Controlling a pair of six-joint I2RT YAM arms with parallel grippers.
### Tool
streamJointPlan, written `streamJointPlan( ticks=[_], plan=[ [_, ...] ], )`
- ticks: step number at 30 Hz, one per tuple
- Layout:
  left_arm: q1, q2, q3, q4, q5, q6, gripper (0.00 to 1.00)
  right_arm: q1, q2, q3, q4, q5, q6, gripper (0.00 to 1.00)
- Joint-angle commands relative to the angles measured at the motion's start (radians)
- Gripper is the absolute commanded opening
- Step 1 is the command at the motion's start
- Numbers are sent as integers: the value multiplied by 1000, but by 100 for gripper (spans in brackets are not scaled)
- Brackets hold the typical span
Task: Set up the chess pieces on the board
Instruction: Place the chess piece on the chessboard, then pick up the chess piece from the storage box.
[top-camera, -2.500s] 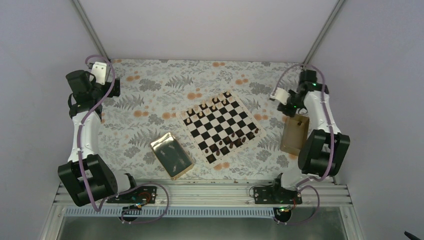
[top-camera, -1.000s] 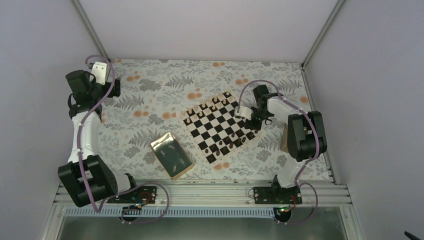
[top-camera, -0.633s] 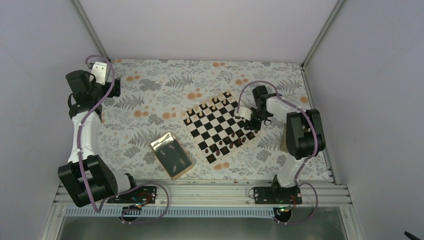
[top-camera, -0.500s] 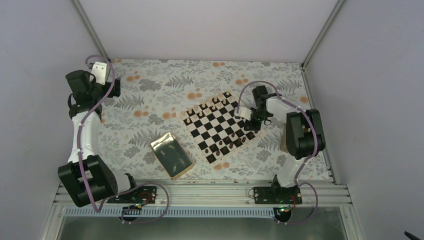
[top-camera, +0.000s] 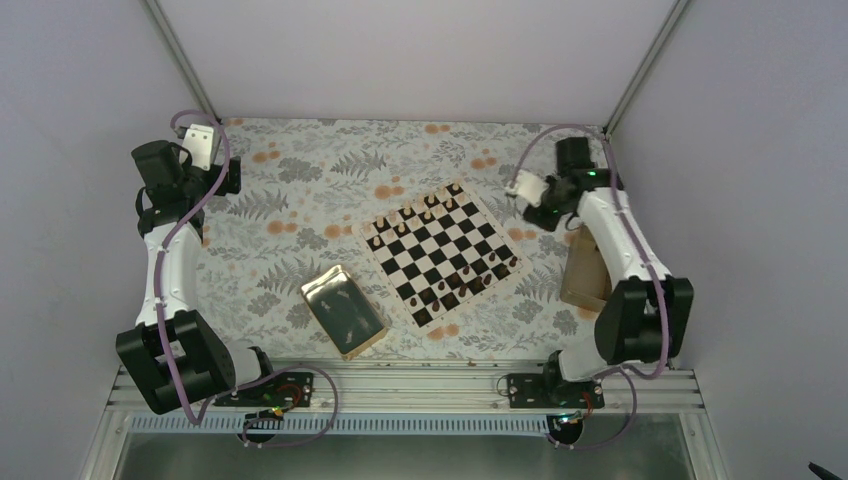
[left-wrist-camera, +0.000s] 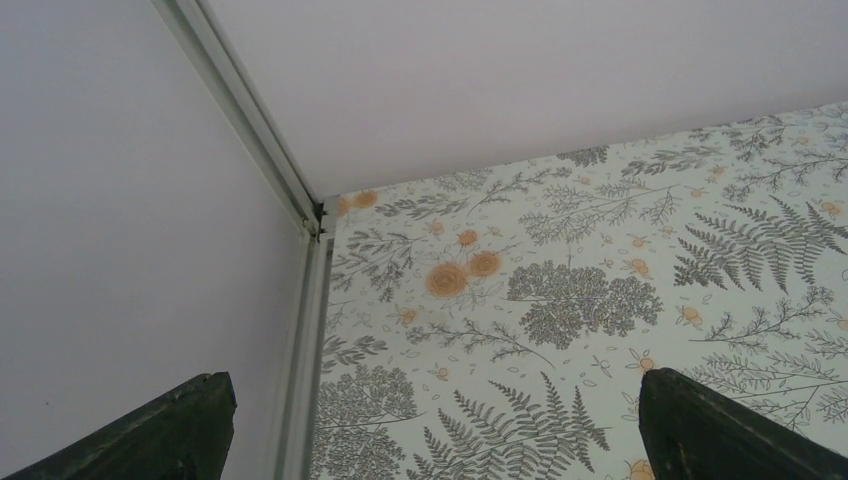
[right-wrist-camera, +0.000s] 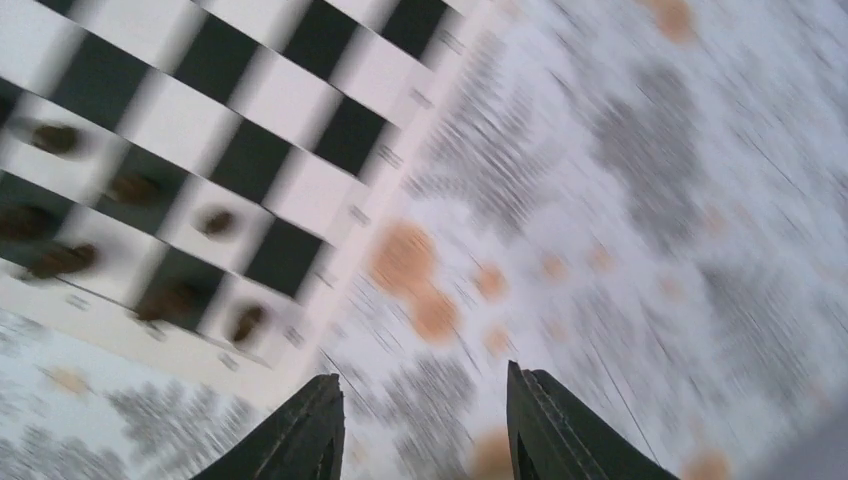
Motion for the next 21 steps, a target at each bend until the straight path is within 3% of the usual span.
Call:
streamJointPlan(
  ticks=[1, 6, 21],
  plan=[
    [6, -12, 30, 4, 11, -5, 100, -161, -11, 24, -97, 270, 69, 45],
    [6, 12, 54, -6, 37, -15, 100, -357, 37, 46, -11, 393, 123, 45],
    [5, -11, 129, -108, -6, -2, 100, -438, 109, -125, 235, 402, 148, 44]
  ],
)
